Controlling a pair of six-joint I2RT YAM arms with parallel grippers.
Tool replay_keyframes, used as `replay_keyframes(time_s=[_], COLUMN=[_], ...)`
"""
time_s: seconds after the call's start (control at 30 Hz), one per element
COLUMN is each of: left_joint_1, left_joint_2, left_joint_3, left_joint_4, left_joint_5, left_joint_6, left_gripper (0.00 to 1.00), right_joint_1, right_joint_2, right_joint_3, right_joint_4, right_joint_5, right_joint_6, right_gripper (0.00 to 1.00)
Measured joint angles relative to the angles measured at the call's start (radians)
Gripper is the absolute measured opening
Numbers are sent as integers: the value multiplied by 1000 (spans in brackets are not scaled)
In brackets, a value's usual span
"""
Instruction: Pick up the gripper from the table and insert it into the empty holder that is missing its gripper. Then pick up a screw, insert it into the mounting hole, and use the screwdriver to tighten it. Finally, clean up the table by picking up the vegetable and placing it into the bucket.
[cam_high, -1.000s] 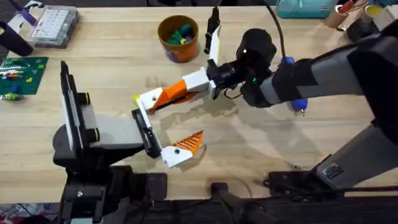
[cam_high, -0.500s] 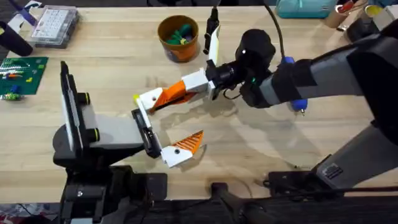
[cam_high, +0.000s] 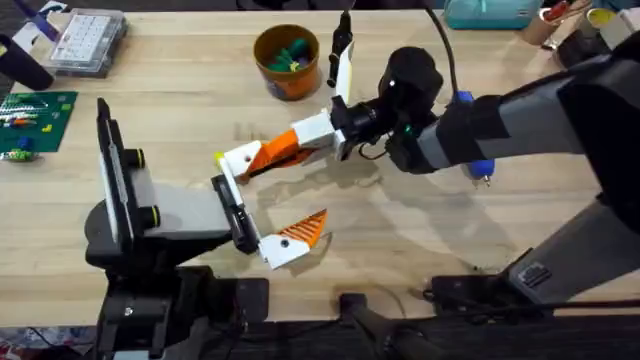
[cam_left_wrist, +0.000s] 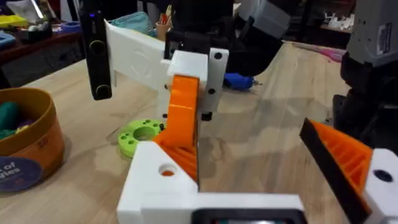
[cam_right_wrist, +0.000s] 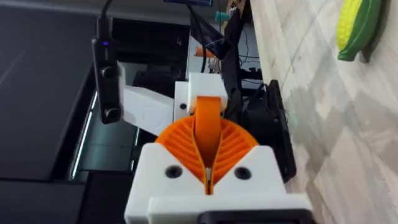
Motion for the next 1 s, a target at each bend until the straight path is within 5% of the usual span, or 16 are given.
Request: replay_keyframes(time_s=[0.4, 0.47, 0.63, 0.67, 1.0], left_joint_1=[0, 0, -2, -2, -2], left_joint_2=[0, 0, 0, 0, 0], left_joint_3=[0, 0, 0, 0, 0], left_joint_4=[0, 0, 0, 0, 0], left_joint_5=[-1, -2, 9, 9, 9], left_joint_6=[0, 0, 1, 1, 1], left_gripper=[987, 987, 987, 987, 987], right_joint_1=[0, 0, 0, 0, 0], right_joint_2=[0, 0, 2, 2, 1], right_joint_3=[0, 0, 0, 0, 0], right_joint_4=[0, -3, -6, -6, -7], right_joint_5=[3, 3, 33, 37, 48], right_joint_6=[3, 7, 7, 5, 7], right_gripper=[11, 135, 909, 969, 995])
